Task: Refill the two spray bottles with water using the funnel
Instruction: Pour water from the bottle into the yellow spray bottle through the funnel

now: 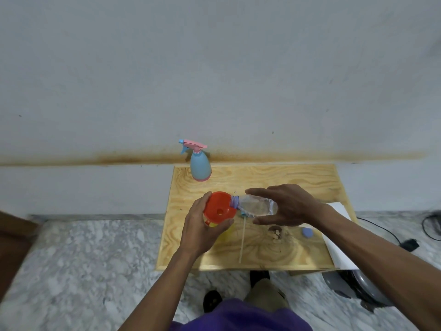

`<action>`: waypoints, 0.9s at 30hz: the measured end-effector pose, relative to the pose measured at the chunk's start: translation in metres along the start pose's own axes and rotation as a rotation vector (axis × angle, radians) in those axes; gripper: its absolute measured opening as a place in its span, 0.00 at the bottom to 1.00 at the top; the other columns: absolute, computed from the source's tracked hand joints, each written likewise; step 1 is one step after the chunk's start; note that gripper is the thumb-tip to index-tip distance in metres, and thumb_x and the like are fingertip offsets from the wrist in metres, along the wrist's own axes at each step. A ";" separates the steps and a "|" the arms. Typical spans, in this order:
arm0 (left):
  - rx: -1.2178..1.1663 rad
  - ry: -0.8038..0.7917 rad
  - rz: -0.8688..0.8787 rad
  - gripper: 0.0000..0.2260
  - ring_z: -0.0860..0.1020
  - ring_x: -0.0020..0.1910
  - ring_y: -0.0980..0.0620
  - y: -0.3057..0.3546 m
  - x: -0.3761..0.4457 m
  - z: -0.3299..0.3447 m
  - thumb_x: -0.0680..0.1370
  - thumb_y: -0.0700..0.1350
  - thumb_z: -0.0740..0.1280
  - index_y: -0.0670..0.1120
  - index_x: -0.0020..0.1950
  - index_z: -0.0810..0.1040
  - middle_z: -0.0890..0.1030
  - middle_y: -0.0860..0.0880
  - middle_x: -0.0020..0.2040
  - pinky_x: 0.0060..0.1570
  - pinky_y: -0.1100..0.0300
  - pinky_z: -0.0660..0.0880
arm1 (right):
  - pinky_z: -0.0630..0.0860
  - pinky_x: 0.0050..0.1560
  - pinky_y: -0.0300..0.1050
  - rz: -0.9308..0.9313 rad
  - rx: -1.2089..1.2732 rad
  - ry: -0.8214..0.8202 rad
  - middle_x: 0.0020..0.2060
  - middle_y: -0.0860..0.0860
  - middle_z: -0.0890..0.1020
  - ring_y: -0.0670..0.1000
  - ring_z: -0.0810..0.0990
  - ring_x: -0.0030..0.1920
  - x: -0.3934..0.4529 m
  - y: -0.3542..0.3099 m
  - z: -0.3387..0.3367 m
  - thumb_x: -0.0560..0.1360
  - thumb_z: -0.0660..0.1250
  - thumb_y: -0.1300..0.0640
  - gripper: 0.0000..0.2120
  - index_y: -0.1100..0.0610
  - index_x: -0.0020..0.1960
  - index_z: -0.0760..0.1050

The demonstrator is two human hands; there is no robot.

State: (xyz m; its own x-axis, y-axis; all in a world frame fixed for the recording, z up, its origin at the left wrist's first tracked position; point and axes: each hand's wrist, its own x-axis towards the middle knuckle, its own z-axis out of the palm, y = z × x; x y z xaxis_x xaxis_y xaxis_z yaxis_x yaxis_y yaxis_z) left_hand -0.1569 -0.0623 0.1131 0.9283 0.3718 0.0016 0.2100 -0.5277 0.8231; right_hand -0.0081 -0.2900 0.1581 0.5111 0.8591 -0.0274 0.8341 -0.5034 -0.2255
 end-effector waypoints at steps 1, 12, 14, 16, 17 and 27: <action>0.001 0.000 0.002 0.40 0.71 0.62 0.59 0.000 0.000 0.000 0.67 0.59 0.79 0.52 0.75 0.66 0.70 0.61 0.64 0.60 0.60 0.73 | 0.76 0.40 0.46 -0.005 -0.008 -0.001 0.53 0.47 0.85 0.52 0.83 0.44 0.000 -0.001 -0.001 0.69 0.58 0.22 0.40 0.37 0.76 0.61; -0.002 0.002 0.014 0.39 0.71 0.61 0.60 -0.001 0.000 0.000 0.67 0.60 0.78 0.54 0.74 0.66 0.70 0.62 0.61 0.58 0.63 0.71 | 0.70 0.36 0.42 -0.022 -0.086 -0.065 0.49 0.47 0.84 0.51 0.81 0.41 0.005 -0.008 -0.008 0.71 0.57 0.23 0.39 0.38 0.77 0.59; -0.001 0.005 0.022 0.39 0.71 0.60 0.60 0.000 0.000 0.000 0.67 0.59 0.78 0.54 0.74 0.66 0.70 0.62 0.61 0.57 0.64 0.71 | 0.70 0.35 0.42 -0.018 -0.095 -0.069 0.48 0.46 0.84 0.50 0.81 0.41 0.006 -0.008 -0.008 0.70 0.56 0.22 0.39 0.38 0.77 0.59; 0.004 0.004 0.019 0.40 0.71 0.62 0.59 -0.001 0.000 0.001 0.67 0.60 0.78 0.53 0.74 0.66 0.70 0.62 0.62 0.59 0.62 0.73 | 0.69 0.35 0.42 -0.010 -0.099 -0.070 0.48 0.46 0.84 0.50 0.81 0.41 0.006 -0.009 -0.009 0.70 0.56 0.22 0.39 0.37 0.77 0.59; 0.008 0.002 0.016 0.40 0.71 0.62 0.58 -0.002 0.001 0.001 0.67 0.61 0.77 0.53 0.75 0.65 0.70 0.61 0.63 0.59 0.61 0.73 | 0.69 0.35 0.42 -0.005 -0.101 -0.071 0.48 0.46 0.84 0.50 0.81 0.40 0.005 -0.009 -0.009 0.70 0.56 0.22 0.39 0.37 0.77 0.59; 0.020 0.005 0.027 0.40 0.71 0.63 0.58 -0.005 0.000 0.003 0.68 0.62 0.76 0.53 0.75 0.65 0.71 0.58 0.66 0.59 0.60 0.74 | 0.67 0.34 0.42 0.005 -0.113 -0.073 0.47 0.45 0.84 0.48 0.78 0.37 0.003 -0.009 -0.014 0.70 0.56 0.22 0.40 0.37 0.77 0.59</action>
State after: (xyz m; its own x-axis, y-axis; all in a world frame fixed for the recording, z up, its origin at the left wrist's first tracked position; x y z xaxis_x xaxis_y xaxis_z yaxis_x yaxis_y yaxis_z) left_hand -0.1565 -0.0620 0.1076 0.9321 0.3612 0.0261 0.1915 -0.5529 0.8109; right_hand -0.0113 -0.2842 0.1739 0.5018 0.8591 -0.1001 0.8520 -0.5110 -0.1140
